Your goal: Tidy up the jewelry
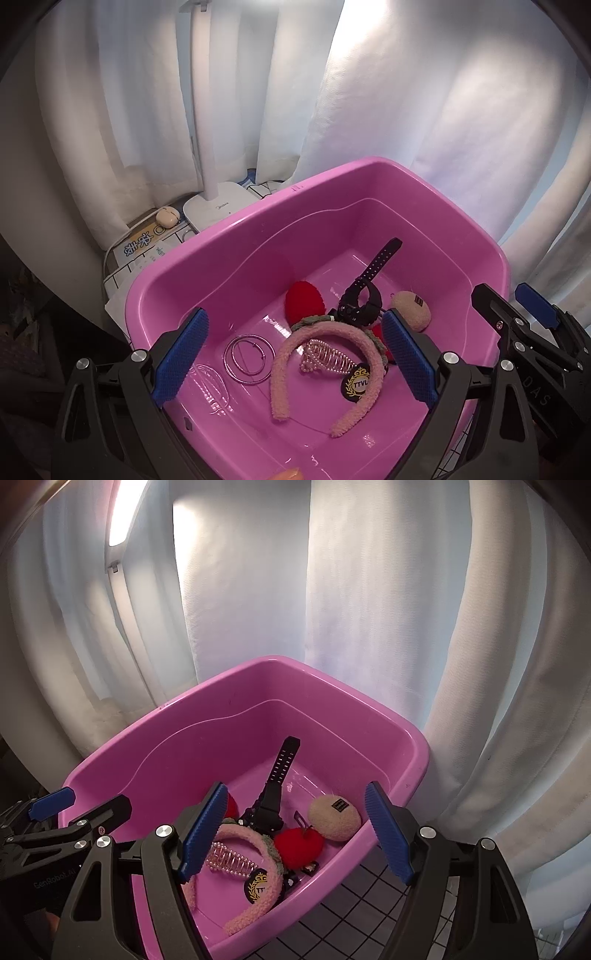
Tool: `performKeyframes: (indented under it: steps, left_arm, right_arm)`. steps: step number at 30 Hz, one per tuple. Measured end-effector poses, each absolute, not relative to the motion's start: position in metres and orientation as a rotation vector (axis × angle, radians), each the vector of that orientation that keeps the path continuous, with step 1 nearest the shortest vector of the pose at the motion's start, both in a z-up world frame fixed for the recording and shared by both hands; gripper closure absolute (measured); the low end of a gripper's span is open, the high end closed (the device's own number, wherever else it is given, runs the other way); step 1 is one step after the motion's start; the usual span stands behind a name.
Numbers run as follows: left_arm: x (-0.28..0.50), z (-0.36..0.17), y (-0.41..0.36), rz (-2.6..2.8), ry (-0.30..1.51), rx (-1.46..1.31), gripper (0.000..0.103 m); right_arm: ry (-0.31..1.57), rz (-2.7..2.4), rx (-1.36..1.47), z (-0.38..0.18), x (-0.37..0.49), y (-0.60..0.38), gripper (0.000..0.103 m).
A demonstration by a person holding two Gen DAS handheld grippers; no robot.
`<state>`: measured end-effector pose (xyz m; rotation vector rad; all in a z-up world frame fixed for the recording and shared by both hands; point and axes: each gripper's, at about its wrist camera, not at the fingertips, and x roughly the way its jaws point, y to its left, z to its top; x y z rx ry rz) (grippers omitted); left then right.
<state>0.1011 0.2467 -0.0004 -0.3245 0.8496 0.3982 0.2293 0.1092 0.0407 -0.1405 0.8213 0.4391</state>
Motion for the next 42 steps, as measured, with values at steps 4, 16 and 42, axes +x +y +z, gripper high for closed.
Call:
performKeyframes:
  steps: [4, 16, 42]
  left_arm:
    - [0.099, 0.002, 0.246, 0.403, 0.843, -0.324, 0.010]
    - [0.094, 0.004, 0.246, 0.409, 0.843, -0.329, 0.010]
    - [0.090, 0.011, 0.242, 0.408, 0.824, -0.318, 0.010]
  right_arm:
    - [0.812, 0.440, -0.145, 0.043, 0.224, 0.109, 0.030]
    - [0.805, 0.446, -0.137, 0.045, 0.218, 0.108, 0.030]
    - [0.796, 0.449, -0.132, 0.049, 0.213, 0.104, 0.030]
